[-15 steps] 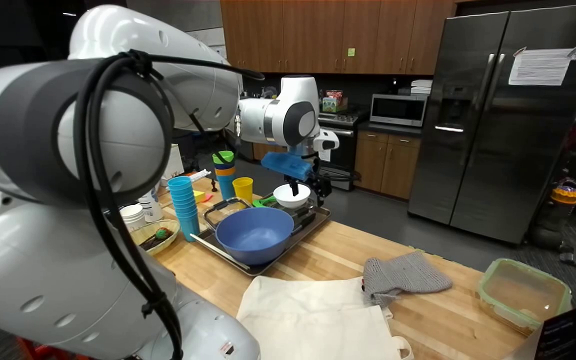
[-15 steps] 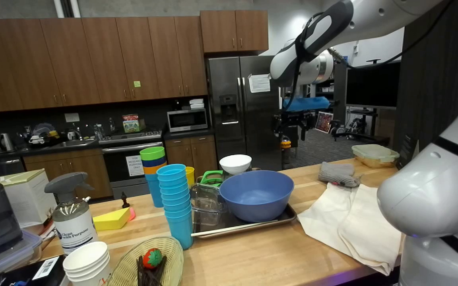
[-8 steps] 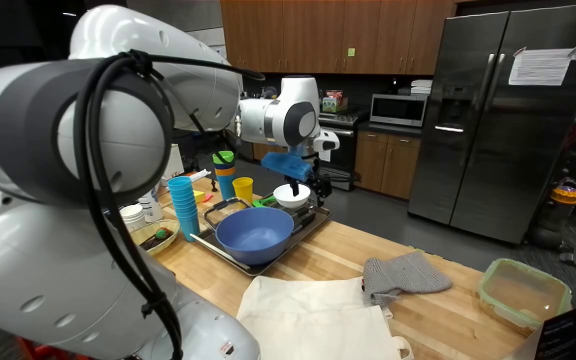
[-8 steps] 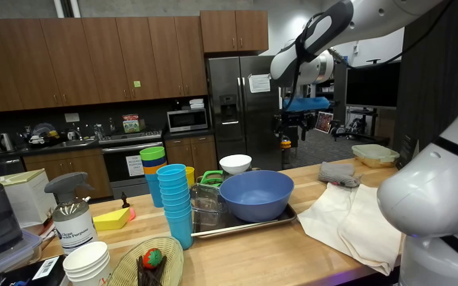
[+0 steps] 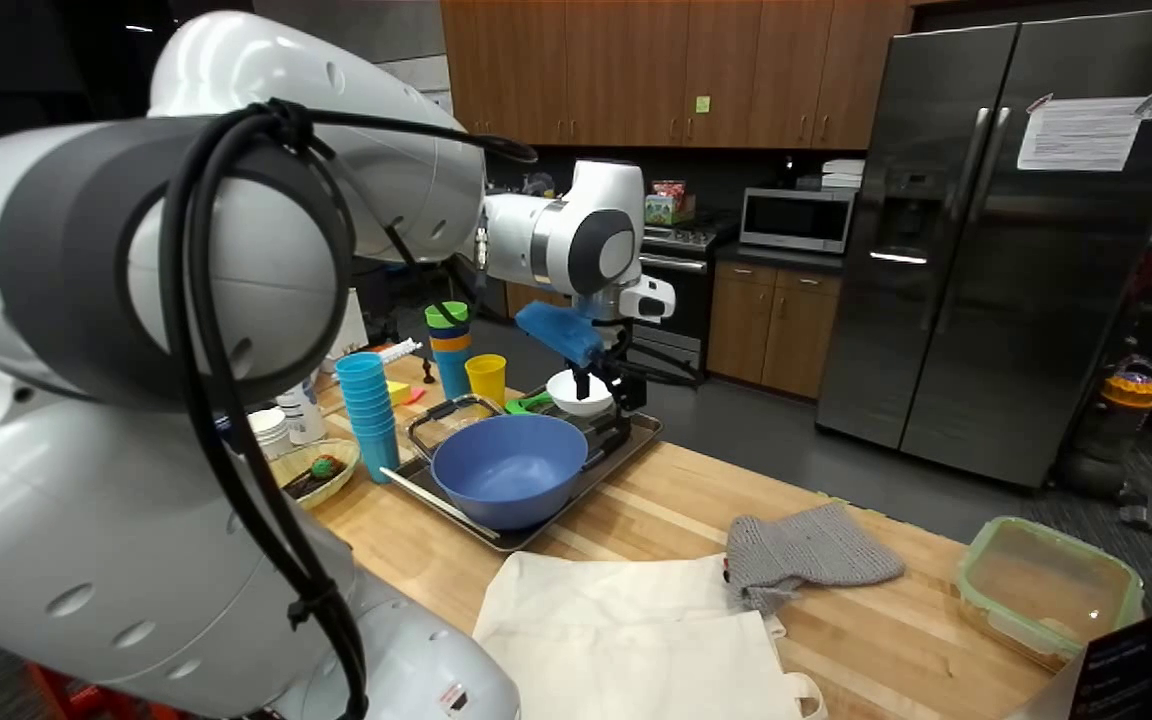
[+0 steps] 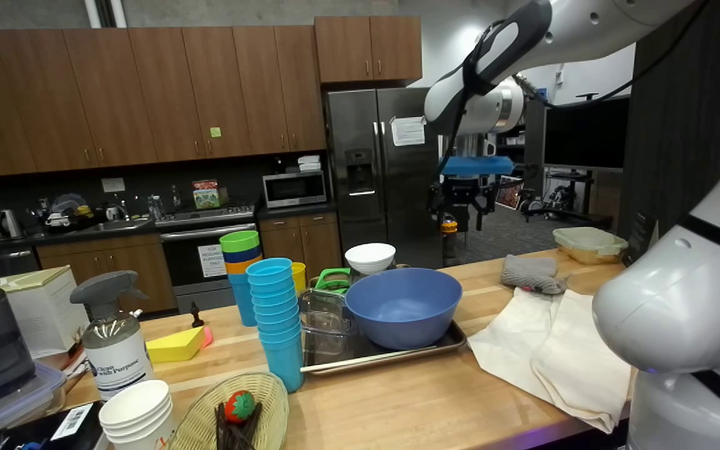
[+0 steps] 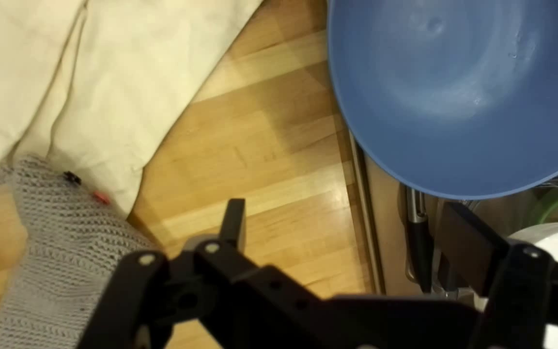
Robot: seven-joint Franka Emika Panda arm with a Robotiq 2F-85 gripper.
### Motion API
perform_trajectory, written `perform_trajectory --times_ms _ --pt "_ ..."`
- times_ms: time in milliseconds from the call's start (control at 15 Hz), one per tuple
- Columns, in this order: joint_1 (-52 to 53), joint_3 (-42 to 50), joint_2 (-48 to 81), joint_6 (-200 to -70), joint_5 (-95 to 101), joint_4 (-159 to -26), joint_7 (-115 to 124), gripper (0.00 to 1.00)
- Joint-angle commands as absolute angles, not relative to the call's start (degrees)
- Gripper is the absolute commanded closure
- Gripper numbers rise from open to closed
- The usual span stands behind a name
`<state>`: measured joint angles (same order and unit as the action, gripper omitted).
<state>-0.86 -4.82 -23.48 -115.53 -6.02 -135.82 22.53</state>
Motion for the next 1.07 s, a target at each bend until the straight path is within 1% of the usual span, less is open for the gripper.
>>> perform_trajectory --times_ms 0,267,600,933,1000 --pt "-1.81 -5.42 -22.92 -110.79 -6.73 -133.99 28.22 0.00" --pt "-2.29 -6.29 -22.84 -108.44 -5.51 -133.11 32.92 0.00" --pt "-2.15 -6.63 -22.85 -106.34 -2.53 -132.31 32.15 0.00" --pt "-1.31 -5.75 -23.35 -108.18 -2.88 -132.56 27.38 0.00" --pt "-1.64 -6.43 -23.39 -107.99 -2.61 -133.20 29.50 0.00"
